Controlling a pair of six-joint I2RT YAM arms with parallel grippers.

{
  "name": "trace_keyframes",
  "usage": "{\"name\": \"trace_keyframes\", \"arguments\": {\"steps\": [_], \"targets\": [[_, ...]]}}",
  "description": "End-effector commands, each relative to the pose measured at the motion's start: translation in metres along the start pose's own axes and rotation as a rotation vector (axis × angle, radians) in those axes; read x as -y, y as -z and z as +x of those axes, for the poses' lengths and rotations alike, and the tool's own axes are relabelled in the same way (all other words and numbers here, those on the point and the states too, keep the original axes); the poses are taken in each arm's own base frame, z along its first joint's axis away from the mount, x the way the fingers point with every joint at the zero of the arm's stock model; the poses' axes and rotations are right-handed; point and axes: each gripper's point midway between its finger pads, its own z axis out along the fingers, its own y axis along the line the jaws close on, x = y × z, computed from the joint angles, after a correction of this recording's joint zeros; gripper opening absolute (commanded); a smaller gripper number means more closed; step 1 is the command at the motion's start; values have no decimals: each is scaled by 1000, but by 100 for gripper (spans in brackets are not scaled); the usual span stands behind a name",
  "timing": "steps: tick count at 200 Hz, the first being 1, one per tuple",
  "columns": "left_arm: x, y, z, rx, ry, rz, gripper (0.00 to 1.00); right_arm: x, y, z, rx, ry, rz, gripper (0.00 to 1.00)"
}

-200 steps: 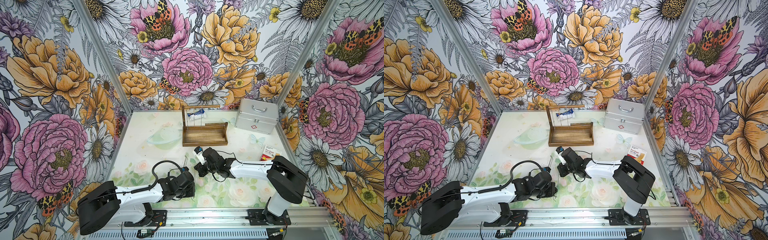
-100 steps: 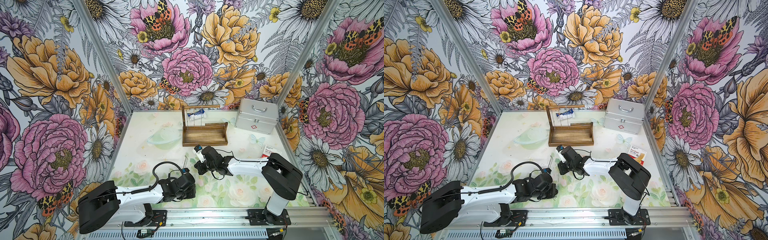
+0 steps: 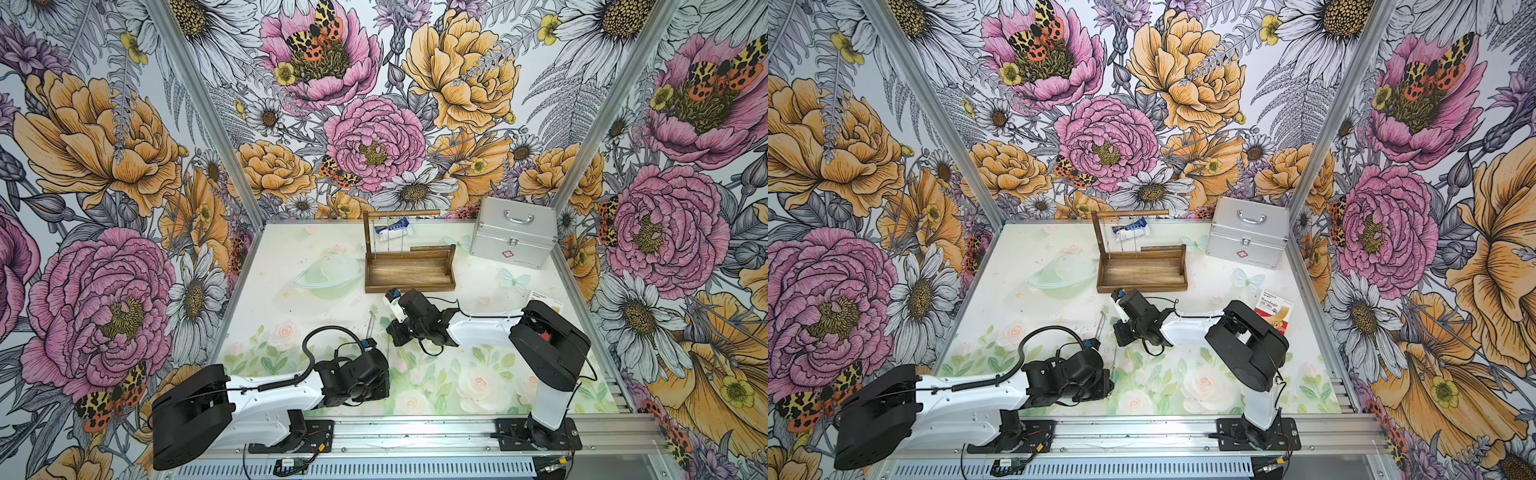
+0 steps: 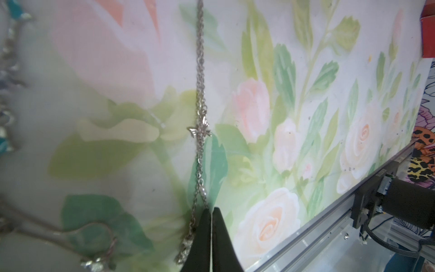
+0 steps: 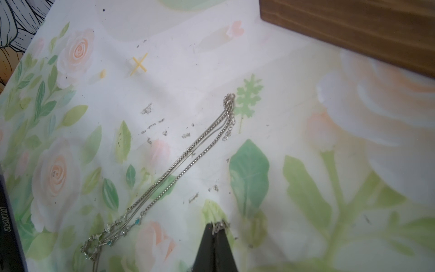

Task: Take the necklace off the jewelry display stand
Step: Place the necklace at the center of the board.

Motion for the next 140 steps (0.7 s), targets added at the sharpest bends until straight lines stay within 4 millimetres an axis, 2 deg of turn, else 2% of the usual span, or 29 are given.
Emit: {"name": "trace_keyframes", "arguments": {"steps": [1, 140], "targets": [[-26, -3, 6, -5, 5, -101, 8, 3, -3, -10, 14, -13, 7, 0], [-27, -4, 5, -4, 0, -117, 7, 19, -20, -10, -7, -55, 39, 0]]}}
